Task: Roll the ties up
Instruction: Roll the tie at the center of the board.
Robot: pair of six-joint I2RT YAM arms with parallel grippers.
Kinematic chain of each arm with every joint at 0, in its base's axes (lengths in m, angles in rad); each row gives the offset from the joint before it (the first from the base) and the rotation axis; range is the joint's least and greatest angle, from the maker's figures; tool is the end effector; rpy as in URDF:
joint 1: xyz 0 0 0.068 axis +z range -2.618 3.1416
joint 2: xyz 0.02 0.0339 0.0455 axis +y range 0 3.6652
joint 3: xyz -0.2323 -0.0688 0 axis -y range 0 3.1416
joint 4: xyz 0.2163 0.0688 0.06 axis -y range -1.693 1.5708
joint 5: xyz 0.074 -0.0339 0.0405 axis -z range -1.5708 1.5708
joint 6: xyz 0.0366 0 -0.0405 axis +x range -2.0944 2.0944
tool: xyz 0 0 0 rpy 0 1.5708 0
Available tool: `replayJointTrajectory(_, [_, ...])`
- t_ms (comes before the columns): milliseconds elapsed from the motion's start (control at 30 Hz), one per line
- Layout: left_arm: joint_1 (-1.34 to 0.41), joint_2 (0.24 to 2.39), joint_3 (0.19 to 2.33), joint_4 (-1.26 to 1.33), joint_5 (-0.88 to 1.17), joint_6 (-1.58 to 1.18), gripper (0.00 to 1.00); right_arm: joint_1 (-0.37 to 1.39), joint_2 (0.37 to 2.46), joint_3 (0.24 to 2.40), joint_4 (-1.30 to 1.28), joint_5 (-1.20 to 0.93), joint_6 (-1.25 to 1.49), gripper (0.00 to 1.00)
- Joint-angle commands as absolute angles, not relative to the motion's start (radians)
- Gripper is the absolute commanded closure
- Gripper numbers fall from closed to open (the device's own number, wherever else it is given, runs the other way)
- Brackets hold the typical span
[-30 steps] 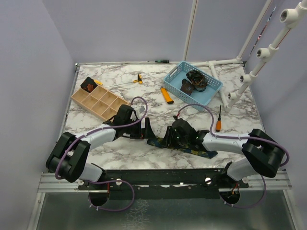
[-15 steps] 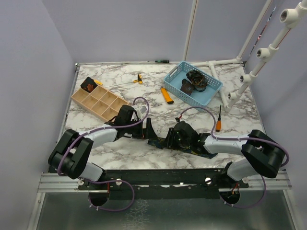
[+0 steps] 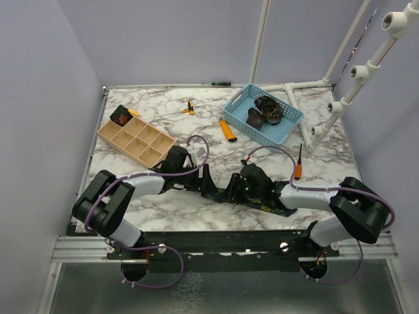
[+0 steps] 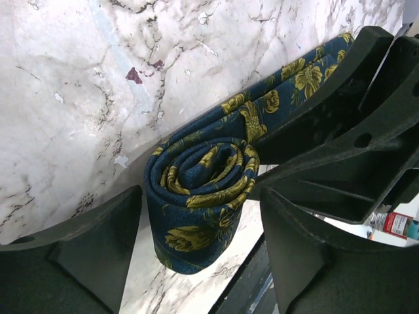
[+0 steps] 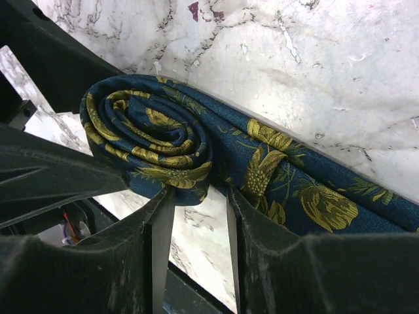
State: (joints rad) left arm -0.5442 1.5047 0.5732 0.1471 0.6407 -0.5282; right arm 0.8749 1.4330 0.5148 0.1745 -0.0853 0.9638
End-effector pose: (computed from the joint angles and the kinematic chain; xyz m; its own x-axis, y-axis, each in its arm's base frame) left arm 0.2068 -0.1507 0.1345 -0.9136 0.0806 -0.3985 0.3666 0.5875 -0.7214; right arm 0.1569 0.1926 0.1334 -0.9087 0.1887 -0.3724 -0.1026 0.7637 0.6374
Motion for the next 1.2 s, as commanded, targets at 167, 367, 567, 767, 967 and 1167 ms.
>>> replayJointTrajectory(167, [-0.566, 1.539, 0.541, 0.209, 0.654, -0.541, 0.40, 0.850, 1.437, 0.498, 0.208, -0.144, 1.000, 0.61])
replayJointTrajectory(367, [-0.572, 1.520, 0.535, 0.219, 0.667, -0.540, 0.42, 0.837, 1.449, 0.505, 0.215, -0.159, 1.015, 0.61])
replayJointTrajectory(567, [-0.575, 1.525, 0.533, 0.224, 0.670, -0.543, 0.61, 0.836, 1.449, 0.515, 0.208, -0.165, 1.007, 0.61])
replayJointTrajectory(767, [-0.575, 1.511, 0.529, 0.214, 0.649, -0.553, 0.80, 0.836, 1.359, 0.527, 0.103, -0.111, 0.954, 0.58])
replayJointTrajectory(967, [-0.576, 1.454, 0.548, 0.117, 0.569, -0.574, 1.00, 0.836, 1.179, 0.527, -0.147, 0.111, 0.834, 0.56])
replayJointTrajectory(1167, [-0.578, 1.449, 0.715, -0.247, 0.372, -0.510, 1.00, 0.836, 1.145, 0.517, -0.305, 0.298, 0.784, 0.60])
